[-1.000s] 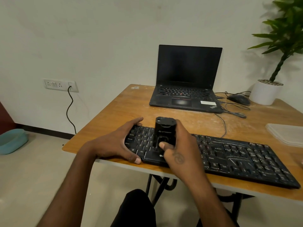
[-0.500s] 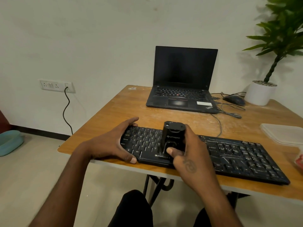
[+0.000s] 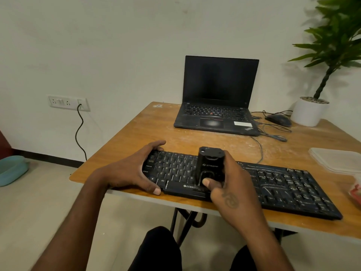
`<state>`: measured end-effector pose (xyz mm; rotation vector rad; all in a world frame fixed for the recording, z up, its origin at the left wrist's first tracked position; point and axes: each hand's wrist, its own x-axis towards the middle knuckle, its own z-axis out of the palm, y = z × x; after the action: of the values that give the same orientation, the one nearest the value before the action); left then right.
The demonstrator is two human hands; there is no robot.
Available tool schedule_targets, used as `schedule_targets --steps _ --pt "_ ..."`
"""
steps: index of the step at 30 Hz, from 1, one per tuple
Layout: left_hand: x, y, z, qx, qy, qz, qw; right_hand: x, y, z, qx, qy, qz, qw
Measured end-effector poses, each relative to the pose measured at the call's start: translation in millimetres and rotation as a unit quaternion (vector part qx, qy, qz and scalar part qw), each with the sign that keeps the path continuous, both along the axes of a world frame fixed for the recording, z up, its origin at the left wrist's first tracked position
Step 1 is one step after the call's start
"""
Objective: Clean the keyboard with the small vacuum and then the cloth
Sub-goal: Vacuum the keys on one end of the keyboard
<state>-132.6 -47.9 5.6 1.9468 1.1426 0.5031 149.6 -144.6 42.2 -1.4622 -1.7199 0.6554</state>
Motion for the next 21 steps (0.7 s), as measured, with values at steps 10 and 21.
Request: schedule_targets --steps 10,21 --pt "-0.3 -0.2 1.6 -0.001 0.002 -0.011 1.0 -12.3 -1.7 -0.8 -0.017 -0.047 0.041 0.998" --pt "-0.1 -1.2 1.5 -0.003 -0.001 -0.011 1.0 -20.3 9.4 -4.1 0.024 -0.033 0.032 0.999"
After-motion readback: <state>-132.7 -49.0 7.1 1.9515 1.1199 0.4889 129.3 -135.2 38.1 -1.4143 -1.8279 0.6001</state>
